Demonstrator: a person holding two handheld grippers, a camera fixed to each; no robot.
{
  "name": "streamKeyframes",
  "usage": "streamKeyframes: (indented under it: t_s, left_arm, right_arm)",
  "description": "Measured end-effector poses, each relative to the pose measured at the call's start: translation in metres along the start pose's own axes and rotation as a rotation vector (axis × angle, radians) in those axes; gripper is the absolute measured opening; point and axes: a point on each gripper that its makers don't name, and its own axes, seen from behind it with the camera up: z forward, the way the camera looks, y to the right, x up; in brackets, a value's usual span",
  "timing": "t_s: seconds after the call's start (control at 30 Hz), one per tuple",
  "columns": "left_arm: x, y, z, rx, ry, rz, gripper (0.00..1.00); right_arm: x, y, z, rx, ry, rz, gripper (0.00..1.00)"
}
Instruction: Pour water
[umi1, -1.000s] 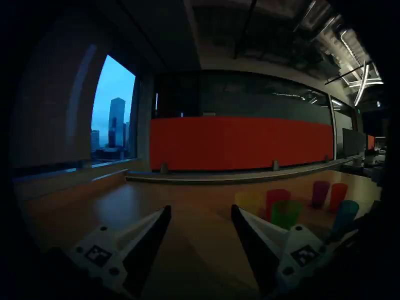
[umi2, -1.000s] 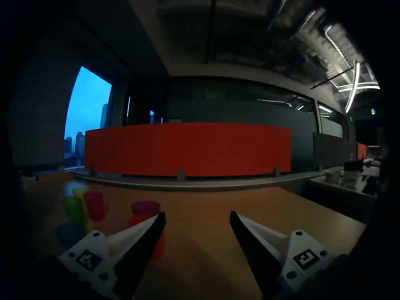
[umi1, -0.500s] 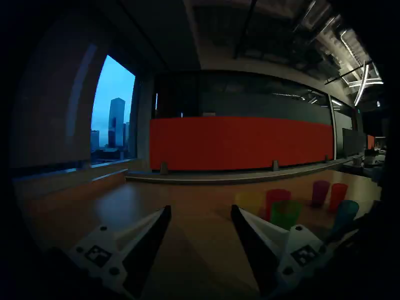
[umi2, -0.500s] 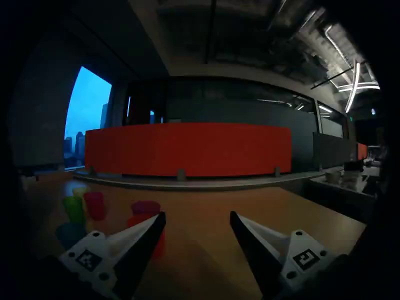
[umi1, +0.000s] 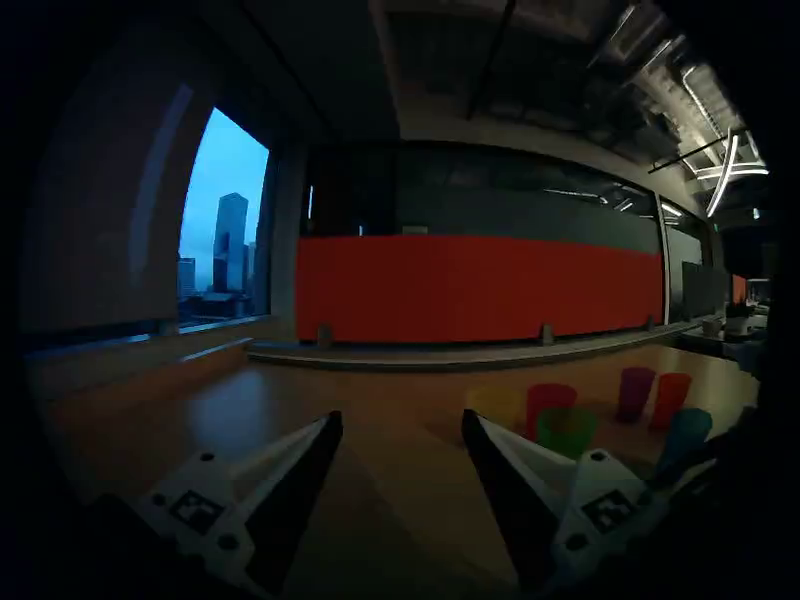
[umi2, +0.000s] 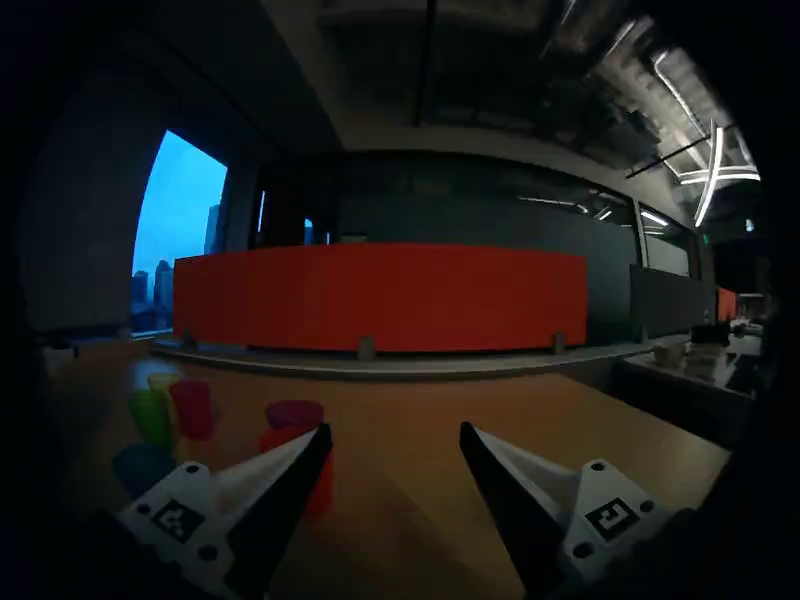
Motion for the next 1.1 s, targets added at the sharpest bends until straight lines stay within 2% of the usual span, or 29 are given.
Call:
streamKeyframes:
  t_s: [0.27,0.4,0.57,0.97,1.1]
  left_arm:
    - [0.034,0.001,0.003,-0.011,-0.008,-0.021,0.88]
    - [0.047,0.003,0.007,-0.027,-0.033,-0.044,0.88]
    - [0.070,0.005,0.013,-0.049,-0.046,-0.046,0.88]
    - [0.131,0.029,0.023,-0.160,-0.057,-0.026,0.88]
    - [0.154,0.036,0.025,-0.190,-0.048,-0.002,0.88]
  right_arm:
    - [0.042,-0.008,0.001,0.030,0.026,-0.003,1.00]
    - [0.061,-0.010,0.004,0.046,0.023,0.001,0.99]
    - [0.089,-0.010,0.008,0.058,0.017,0.005,1.00]
    - [0.147,-0.015,0.020,0.116,-0.030,0.055,0.99]
    - [0.163,-0.018,0.023,0.136,-0.040,0.057,0.99]
